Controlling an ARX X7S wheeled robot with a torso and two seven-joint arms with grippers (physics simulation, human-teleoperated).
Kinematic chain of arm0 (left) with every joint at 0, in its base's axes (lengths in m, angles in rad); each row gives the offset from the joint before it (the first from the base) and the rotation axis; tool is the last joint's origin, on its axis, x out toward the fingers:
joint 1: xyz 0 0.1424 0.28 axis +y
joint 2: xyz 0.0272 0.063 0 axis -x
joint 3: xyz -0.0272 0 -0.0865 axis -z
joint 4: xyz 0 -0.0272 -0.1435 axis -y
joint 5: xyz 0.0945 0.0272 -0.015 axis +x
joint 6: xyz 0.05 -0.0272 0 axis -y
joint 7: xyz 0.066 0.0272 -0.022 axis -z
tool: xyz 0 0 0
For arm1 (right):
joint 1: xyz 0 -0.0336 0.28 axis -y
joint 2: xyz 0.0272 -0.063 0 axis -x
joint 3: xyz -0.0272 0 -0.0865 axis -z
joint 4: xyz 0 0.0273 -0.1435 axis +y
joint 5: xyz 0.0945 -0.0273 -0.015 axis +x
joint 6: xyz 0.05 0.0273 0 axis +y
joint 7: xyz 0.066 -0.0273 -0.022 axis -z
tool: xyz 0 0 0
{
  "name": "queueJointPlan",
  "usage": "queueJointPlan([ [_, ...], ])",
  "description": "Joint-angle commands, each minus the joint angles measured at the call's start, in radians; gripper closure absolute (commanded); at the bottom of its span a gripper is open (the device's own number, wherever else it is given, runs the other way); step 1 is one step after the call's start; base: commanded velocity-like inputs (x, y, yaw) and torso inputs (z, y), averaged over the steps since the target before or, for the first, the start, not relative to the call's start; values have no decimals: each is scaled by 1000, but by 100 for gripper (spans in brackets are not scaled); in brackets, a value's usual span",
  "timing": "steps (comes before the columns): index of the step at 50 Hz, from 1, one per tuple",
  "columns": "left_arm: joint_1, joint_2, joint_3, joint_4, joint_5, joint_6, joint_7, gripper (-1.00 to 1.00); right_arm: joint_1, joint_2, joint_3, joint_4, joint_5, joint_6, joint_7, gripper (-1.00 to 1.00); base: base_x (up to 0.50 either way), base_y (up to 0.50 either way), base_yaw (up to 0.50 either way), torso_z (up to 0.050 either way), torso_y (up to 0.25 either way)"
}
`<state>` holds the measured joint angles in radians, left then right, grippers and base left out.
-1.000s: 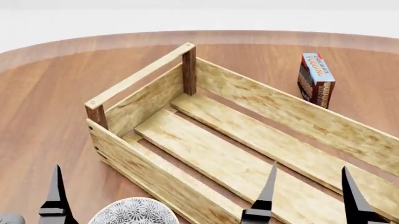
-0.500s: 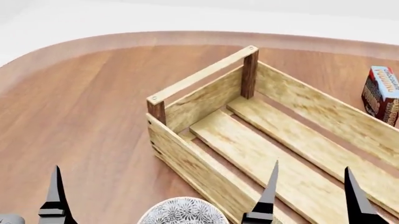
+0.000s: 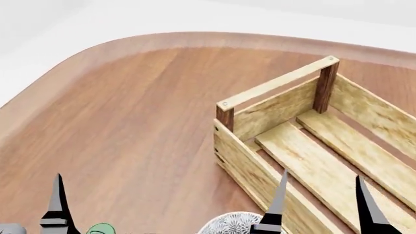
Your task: Pick up the salad dressing and put it in the tray.
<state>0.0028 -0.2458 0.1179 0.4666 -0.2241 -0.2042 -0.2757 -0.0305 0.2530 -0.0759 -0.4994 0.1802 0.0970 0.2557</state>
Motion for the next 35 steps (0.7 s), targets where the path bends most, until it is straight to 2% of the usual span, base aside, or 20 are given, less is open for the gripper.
queueJointPlan([
  [1,0,-7,6,-2,-5,4,-10,-100,0,9,-9,0,0,-1,8,-100,0,0,500,0,0],
  [32,0,-19,17,-10,-11,13,-25,-100,4,19,-15,20,56,-3,6,-100,0,0,500,0,0],
  [35,0,-21,17,-10,-11,15,-27,-100,6,32,-29,20,93,15,-29,-100,-90,158,0,0,0],
])
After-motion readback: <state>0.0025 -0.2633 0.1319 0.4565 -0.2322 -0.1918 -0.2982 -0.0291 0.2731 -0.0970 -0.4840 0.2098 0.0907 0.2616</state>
